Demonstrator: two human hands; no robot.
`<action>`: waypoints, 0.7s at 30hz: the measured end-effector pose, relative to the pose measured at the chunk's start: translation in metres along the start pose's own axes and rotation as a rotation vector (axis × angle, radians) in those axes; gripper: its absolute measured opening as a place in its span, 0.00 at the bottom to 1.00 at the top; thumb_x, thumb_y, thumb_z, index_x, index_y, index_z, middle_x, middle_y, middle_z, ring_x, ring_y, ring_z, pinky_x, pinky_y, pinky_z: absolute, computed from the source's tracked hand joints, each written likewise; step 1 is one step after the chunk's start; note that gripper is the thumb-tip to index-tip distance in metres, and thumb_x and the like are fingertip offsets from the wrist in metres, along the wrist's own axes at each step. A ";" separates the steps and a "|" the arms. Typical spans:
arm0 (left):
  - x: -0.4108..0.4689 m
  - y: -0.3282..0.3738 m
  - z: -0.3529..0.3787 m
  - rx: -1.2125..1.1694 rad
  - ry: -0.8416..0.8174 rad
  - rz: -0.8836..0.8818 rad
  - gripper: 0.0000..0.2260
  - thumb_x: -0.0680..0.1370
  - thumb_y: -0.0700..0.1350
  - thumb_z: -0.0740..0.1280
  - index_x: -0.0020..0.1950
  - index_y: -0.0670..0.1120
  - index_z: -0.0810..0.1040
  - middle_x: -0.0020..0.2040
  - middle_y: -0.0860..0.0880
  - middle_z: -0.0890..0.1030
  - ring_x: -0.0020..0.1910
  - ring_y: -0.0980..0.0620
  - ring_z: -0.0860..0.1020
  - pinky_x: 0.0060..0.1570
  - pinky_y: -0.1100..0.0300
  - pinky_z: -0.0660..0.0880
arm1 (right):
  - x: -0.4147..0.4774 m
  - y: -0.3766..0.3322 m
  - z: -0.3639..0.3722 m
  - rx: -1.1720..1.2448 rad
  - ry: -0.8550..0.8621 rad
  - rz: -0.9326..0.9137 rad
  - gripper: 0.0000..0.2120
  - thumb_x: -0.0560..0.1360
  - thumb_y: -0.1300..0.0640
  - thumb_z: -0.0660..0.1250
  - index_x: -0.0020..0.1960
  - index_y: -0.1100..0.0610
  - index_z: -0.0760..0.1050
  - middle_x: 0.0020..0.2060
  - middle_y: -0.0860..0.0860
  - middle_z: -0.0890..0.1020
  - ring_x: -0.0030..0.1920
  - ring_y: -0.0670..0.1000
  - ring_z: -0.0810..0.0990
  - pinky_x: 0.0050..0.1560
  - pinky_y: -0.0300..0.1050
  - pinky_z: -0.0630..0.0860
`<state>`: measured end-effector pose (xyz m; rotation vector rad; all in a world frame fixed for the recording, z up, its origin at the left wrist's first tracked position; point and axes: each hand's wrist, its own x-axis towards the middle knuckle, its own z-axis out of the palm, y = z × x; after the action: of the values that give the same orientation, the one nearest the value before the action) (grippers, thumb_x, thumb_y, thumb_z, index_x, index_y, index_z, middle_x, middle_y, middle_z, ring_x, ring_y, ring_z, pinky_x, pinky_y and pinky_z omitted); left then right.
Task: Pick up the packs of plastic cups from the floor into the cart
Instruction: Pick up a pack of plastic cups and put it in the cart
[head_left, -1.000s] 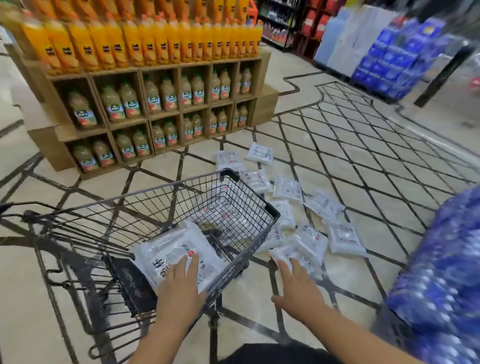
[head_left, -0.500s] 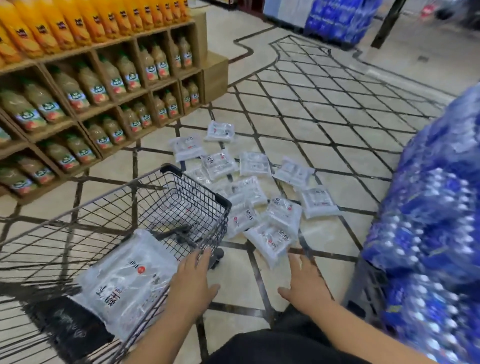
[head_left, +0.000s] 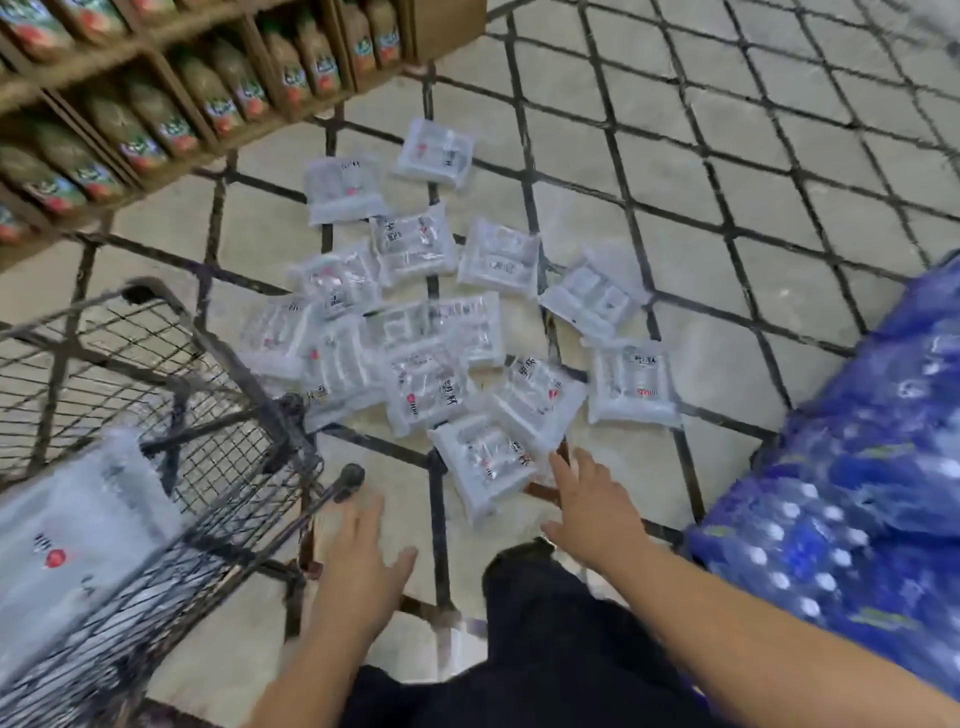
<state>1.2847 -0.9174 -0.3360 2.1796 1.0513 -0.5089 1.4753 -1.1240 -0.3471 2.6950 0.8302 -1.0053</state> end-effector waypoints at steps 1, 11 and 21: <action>0.009 0.014 0.011 -0.015 -0.034 -0.020 0.35 0.78 0.55 0.68 0.80 0.47 0.57 0.78 0.45 0.60 0.76 0.45 0.59 0.73 0.53 0.58 | 0.013 0.016 -0.001 -0.003 -0.015 0.012 0.44 0.75 0.38 0.64 0.80 0.50 0.43 0.78 0.59 0.51 0.73 0.61 0.61 0.68 0.55 0.67; 0.217 -0.006 0.175 0.103 -0.156 -0.106 0.33 0.78 0.57 0.66 0.79 0.48 0.58 0.75 0.41 0.65 0.73 0.40 0.63 0.71 0.46 0.61 | 0.220 0.091 0.154 0.056 -0.156 0.096 0.40 0.75 0.39 0.67 0.77 0.55 0.53 0.74 0.60 0.58 0.70 0.63 0.63 0.65 0.58 0.69; 0.419 -0.090 0.406 -0.090 -0.281 -0.339 0.38 0.73 0.62 0.68 0.76 0.43 0.61 0.71 0.39 0.67 0.67 0.38 0.70 0.62 0.48 0.69 | 0.413 0.102 0.371 -0.007 -0.186 0.034 0.38 0.76 0.38 0.64 0.76 0.58 0.56 0.70 0.62 0.64 0.66 0.65 0.67 0.61 0.60 0.71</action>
<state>1.4411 -0.9346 -0.9049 1.7930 1.2618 -0.8752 1.5802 -1.1429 -0.9013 2.5510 0.7485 -1.2194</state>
